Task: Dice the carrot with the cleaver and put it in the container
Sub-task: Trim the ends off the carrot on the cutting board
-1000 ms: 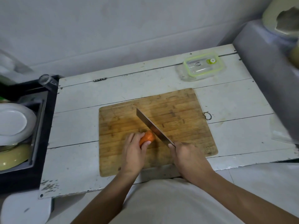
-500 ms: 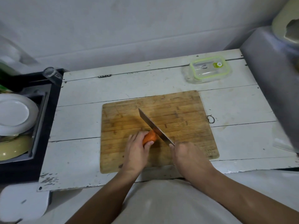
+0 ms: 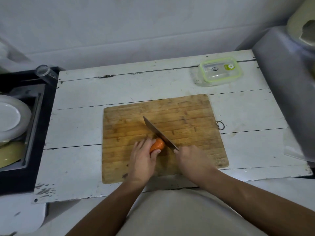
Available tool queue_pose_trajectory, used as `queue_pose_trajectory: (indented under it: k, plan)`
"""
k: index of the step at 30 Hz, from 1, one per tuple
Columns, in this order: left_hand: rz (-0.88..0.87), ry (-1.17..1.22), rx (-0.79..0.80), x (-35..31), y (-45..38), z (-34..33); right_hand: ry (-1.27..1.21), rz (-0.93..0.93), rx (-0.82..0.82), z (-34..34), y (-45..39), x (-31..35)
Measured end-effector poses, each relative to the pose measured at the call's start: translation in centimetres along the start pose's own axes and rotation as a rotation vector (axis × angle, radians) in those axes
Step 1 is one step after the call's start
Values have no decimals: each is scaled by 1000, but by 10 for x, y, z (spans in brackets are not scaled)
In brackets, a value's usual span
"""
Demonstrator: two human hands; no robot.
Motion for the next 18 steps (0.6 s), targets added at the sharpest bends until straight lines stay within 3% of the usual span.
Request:
queue_pose_trajectory:
  k: [6,11,18]
  plan:
    - [33,-2,26,0,-1,1,-9,-57,-66,-11,-1,8]
    - [108,7,99,-5,0,7,-211,-88,-47,-3,-4,-13]
    - [251,7,255,-16,1,9,-294,-148,-246,27,-18,-60]
Point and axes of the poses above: each hand's wrist, its own y-axis away from the middle knuckle, its own z-axis out of the back of the hand, x = y × z, the point moved 2 cm from there along -y, towards the middle knuckle, and after that the axes turned 5 degrees about y, right-handed, at the moved point
